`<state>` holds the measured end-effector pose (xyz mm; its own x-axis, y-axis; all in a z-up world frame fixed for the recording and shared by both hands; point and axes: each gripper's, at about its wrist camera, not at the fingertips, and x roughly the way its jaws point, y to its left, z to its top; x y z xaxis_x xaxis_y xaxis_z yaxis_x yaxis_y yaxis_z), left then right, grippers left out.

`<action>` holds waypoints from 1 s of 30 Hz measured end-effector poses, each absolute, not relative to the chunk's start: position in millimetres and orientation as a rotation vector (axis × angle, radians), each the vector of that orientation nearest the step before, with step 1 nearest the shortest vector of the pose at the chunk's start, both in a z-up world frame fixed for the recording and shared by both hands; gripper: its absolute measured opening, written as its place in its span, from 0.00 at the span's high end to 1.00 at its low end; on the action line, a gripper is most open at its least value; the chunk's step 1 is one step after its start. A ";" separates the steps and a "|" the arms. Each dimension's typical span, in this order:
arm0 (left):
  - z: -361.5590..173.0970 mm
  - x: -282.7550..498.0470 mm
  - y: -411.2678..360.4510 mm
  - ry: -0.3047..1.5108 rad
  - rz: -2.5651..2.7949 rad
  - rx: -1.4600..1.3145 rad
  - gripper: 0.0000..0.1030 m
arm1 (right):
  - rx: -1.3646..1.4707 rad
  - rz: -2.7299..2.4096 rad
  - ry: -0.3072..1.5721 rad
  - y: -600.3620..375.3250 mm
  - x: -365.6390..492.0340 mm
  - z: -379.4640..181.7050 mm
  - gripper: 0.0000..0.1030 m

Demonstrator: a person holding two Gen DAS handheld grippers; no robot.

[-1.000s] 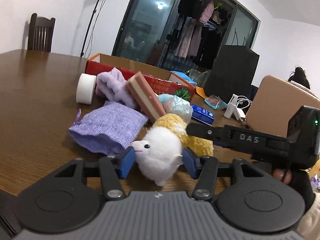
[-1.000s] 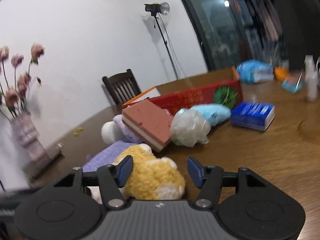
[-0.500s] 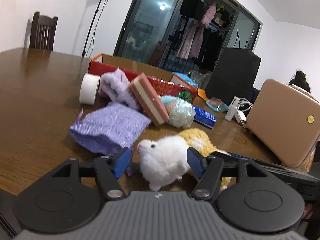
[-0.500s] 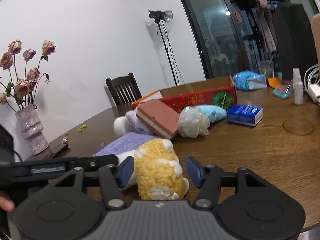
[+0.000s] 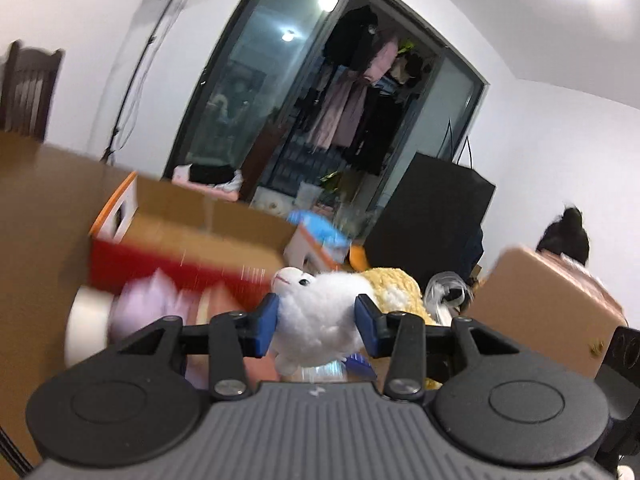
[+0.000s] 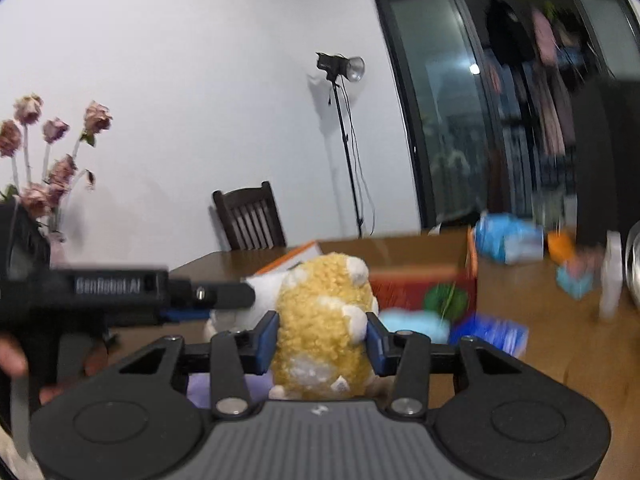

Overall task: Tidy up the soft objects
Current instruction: 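Carry the plush sheep with the right tool into the cardboard box and release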

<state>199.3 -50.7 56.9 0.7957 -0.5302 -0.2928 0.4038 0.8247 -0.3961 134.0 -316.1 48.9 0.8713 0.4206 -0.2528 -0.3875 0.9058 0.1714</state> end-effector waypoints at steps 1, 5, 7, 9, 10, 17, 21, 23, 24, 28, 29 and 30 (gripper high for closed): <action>64.2 223.1 -54.8 0.421 -0.527 -0.302 0.57 | 0.121 0.412 0.294 -317.7 155.4 57.8 0.58; 78.1 339.9 -66.8 0.538 -0.563 -0.298 0.57 | 0.174 0.373 0.366 -328.2 254.9 78.8 0.59; 73.0 401.0 -71.8 0.628 -0.565 -0.317 0.57 | 0.222 0.343 0.431 -333.6 309.1 77.8 0.59; 62.2 455.1 -81.8 0.697 -0.559 -0.303 0.57 | 0.251 0.308 0.490 -335.9 361.5 70.5 0.60; 56.3 478.1 -89.0 0.736 -0.547 -0.274 0.57 | 0.258 0.295 0.521 -337.0 383.9 65.0 0.60; 24.2 563.0 -112.4 0.859 -0.475 -0.227 0.44 | 0.192 0.157 0.674 -328.1 489.6 27.3 0.60; 24.5 563.7 -111.4 0.831 -0.480 -0.211 0.29 | 0.134 0.069 0.689 -323.5 500.3 25.4 0.53; 29.7 557.7 -110.3 0.820 -0.474 -0.197 0.29 | 0.112 0.069 0.678 -320.8 497.3 29.6 0.48; 35.1 553.4 -109.4 0.814 -0.467 -0.189 0.29 | 0.114 0.071 0.671 -320.2 495.9 33.8 0.47; 68.9 530.2 -98.1 0.773 -0.438 -0.171 0.27 | 0.102 0.077 0.626 -324.4 478.7 64.4 0.43; 80.7 522.1 -94.3 0.758 -0.437 -0.165 0.22 | 0.100 0.082 0.613 -327.0 473.9 73.6 0.41; 92.9 512.0 -89.7 0.739 -0.438 -0.158 0.19 | 0.098 0.095 0.601 -329.7 468.0 84.5 0.40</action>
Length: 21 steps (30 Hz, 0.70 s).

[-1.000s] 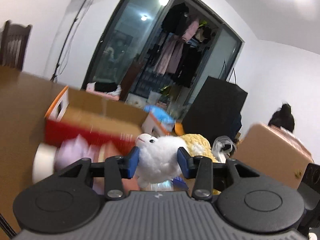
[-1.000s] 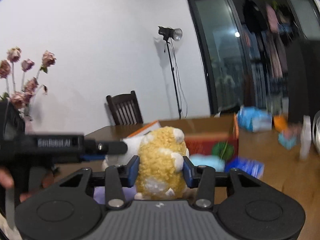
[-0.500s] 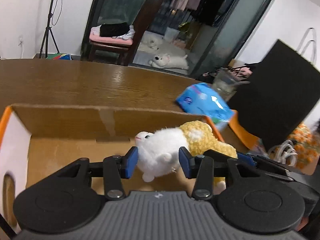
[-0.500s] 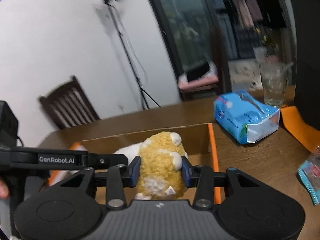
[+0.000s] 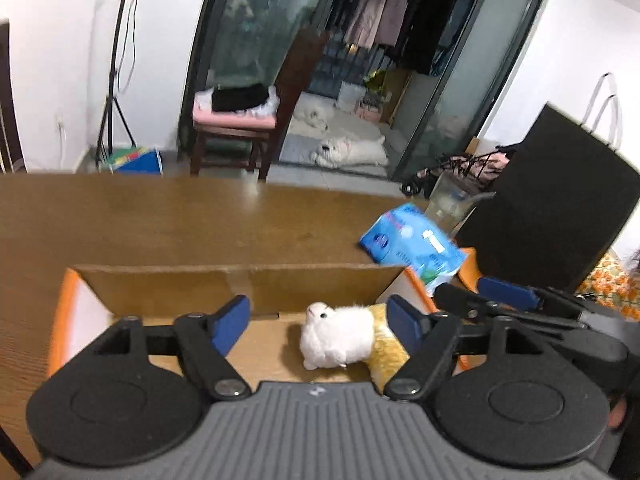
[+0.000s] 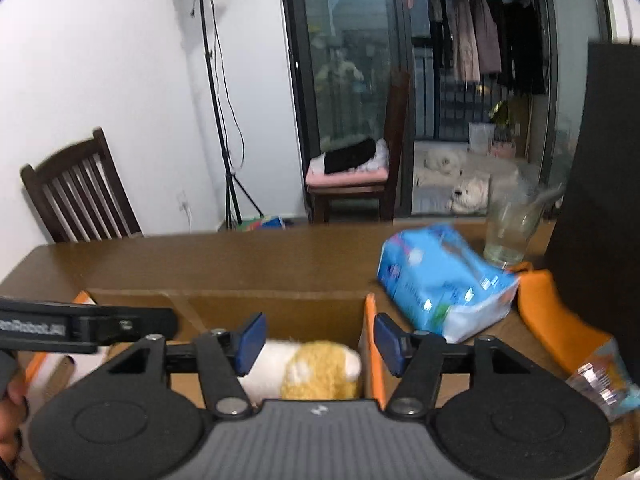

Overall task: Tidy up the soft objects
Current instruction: 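Carry the plush sheep with the right tool into the cardboard box and release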

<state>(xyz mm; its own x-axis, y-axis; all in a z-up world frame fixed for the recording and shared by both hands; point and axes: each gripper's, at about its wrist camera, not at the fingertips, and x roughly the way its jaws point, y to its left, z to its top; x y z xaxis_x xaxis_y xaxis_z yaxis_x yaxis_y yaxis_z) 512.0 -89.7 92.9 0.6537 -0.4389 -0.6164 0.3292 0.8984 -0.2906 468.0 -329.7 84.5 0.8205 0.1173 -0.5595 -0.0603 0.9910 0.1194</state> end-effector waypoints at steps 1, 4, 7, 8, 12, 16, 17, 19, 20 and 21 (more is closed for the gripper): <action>103.3 502.1 -84.9 0.719 -0.441 -0.155 0.17 | 0.090 0.108 0.593 -332.5 461.3 95.3 0.35; 132.2 464.4 -69.7 0.652 -0.408 -0.116 0.16 | 0.068 0.126 0.581 -338.8 434.6 123.3 0.29; 152.6 430.8 -52.3 0.611 -0.371 -0.103 0.14 | 0.049 0.125 0.559 -344.4 403.1 146.7 0.29; 157.5 419.6 -46.9 0.602 -0.359 -0.102 0.14 | 0.044 0.125 0.552 -345.0 392.4 153.1 0.28; 163.9 369.1 -27.6 0.535 -0.310 -0.087 0.09 | 0.043 0.133 0.508 -345.3 350.6 166.4 0.24; 151.3 301.9 -17.2 0.439 -0.250 -0.028 0.04 | 0.019 0.158 0.455 -341.1 300.0 162.3 0.22; 147.0 285.5 -15.1 0.413 -0.236 -0.012 0.01 | 0.006 0.166 0.439 -338.8 284.6 158.9 0.21; 135.0 250.0 -9.8 0.358 -0.192 0.013 0.00 | -0.013 0.175 0.411 -334.1 257.9 151.0 0.19; 127.6 230.7 -6.8 0.334 -0.172 0.020 0.00 | -0.017 0.180 0.391 -331.4 241.5 146.6 0.18; 122.0 215.1 -3.3 0.316 -0.161 0.023 0.00 | -0.023 0.188 0.375 -328.2 224.8 141.4 0.16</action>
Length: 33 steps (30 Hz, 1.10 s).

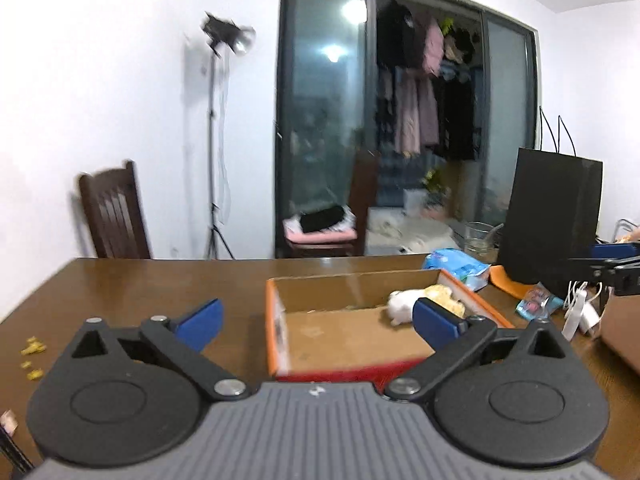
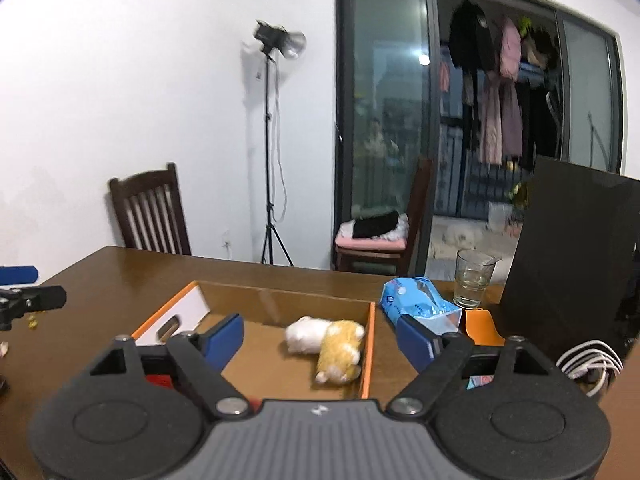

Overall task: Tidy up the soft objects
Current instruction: 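Carry the plush sheep with the right tool into the cardboard box and release, then grasp the white tape roll with the left tool while the right tool grasps the clear plastic bag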

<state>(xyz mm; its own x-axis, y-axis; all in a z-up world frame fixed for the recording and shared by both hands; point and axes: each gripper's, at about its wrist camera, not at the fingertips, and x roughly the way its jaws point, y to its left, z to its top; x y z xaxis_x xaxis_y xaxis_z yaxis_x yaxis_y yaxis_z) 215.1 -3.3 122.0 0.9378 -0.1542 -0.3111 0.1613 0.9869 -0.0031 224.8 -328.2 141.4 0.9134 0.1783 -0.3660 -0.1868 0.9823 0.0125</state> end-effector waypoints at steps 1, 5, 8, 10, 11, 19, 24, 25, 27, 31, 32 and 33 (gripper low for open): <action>114.7 196.4 0.0 0.293 -0.147 0.022 0.00 | -0.028 0.193 0.360 -325.0 207.9 135.7 0.15; 83.3 129.0 8.5 0.224 -0.063 0.012 0.00 | 0.004 0.214 0.304 -314.4 142.1 104.8 0.10; 56.5 91.7 7.7 0.219 -0.016 -0.004 0.00 | 0.067 0.225 0.267 -306.3 96.7 72.4 0.09; 41.0 75.9 8.8 0.247 -0.005 -0.033 0.00 | 0.079 0.221 0.265 -299.2 74.2 52.2 0.09; 33.5 68.8 8.0 0.276 -0.025 -0.056 0.00 | 0.076 0.220 0.275 -294.1 64.6 42.7 0.09; 19.7 68.8 3.2 0.356 -0.113 -0.042 0.00 | 0.072 0.268 0.339 -271.1 36.2 5.8 0.09; 14.6 64.1 5.3 0.350 -0.118 -0.042 0.00 | 0.063 0.221 0.312 -268.9 35.4 3.3 0.04; 13.7 64.7 5.3 0.355 -0.113 -0.042 0.00 | 0.071 0.215 0.304 -269.7 34.1 2.9 0.00; 11.7 67.7 5.1 0.363 -0.107 -0.047 0.00 | 0.074 0.208 0.285 -272.1 32.9 1.7 0.00; 6.5 74.9 6.2 0.371 -0.109 -0.041 0.00 | 0.120 0.184 0.248 -279.0 37.7 -2.0 0.00; 5.0 79.4 6.3 0.377 -0.106 -0.030 0.00 | 0.145 0.184 0.242 -282.2 40.5 -3.4 0.00; 4.0 85.7 6.3 0.383 -0.099 -0.017 0.00 | 0.164 0.193 0.247 -285.2 45.5 -5.0 0.00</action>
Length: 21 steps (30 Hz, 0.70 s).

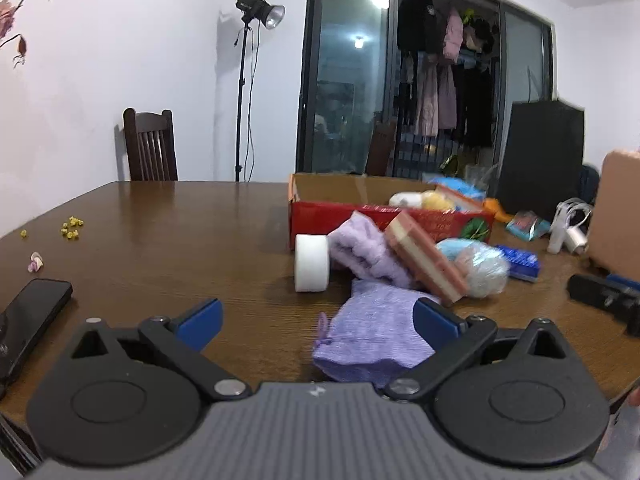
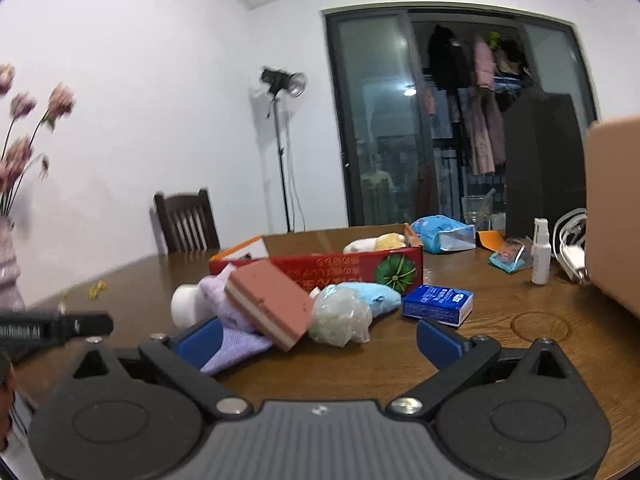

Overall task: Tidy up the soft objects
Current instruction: 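Grasp the white tape roll with the left tool while the right tool grasps the clear plastic bag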

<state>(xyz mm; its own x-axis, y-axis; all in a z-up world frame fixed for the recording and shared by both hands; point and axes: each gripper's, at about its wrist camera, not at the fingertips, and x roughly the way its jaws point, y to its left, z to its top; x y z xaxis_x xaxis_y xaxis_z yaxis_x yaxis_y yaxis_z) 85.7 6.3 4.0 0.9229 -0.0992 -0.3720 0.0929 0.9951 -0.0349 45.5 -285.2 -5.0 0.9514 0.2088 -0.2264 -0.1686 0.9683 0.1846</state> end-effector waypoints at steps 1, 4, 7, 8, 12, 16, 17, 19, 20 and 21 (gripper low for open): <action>3.3 93.3 7.1 0.382 -0.093 -0.008 0.00 | 0.168 0.200 0.263 -286.8 51.4 -5.9 0.00; 2.9 122.7 11.1 0.401 -0.093 -0.008 0.00 | 0.137 0.238 0.342 -285.9 74.3 -8.2 0.00; 2.4 161.0 14.7 0.444 -0.100 -0.015 0.03 | 0.154 0.270 0.342 -288.3 97.9 -4.4 0.00; 2.0 171.7 14.5 0.453 -0.105 -0.016 0.08 | 0.158 0.282 0.343 -288.4 106.7 -2.6 0.02; -3.2 214.6 13.3 0.500 -0.113 -0.019 0.24 | 0.143 0.258 0.380 -284.8 147.6 2.8 0.13; -12.8 241.9 13.2 0.547 -0.114 -0.034 0.24 | 0.150 0.255 0.427 -283.3 182.0 0.3 0.24; -15.4 246.3 14.3 0.560 -0.112 -0.044 0.28 | 0.158 0.255 0.445 -283.7 189.0 -3.1 0.27; -20.1 252.1 15.3 0.582 -0.121 -0.056 0.45 | 0.166 0.251 0.490 -282.1 201.9 -11.4 0.36; -22.2 253.6 16.0 0.591 -0.130 -0.059 0.60 | 0.167 0.253 0.512 -281.6 206.0 -14.9 0.45; -23.7 255.2 16.4 0.602 -0.136 -0.066 0.63 | 0.166 0.248 0.528 -280.8 209.2 -18.4 0.47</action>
<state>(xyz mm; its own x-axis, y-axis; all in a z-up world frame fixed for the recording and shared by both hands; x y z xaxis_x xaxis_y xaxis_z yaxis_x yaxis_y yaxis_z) 255.2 16.4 -23.7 0.8156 -0.1469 -0.5597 0.1086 0.9889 -0.1014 209.2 -280.8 -18.4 0.8352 0.2758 -0.4758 -0.1908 0.9567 0.2197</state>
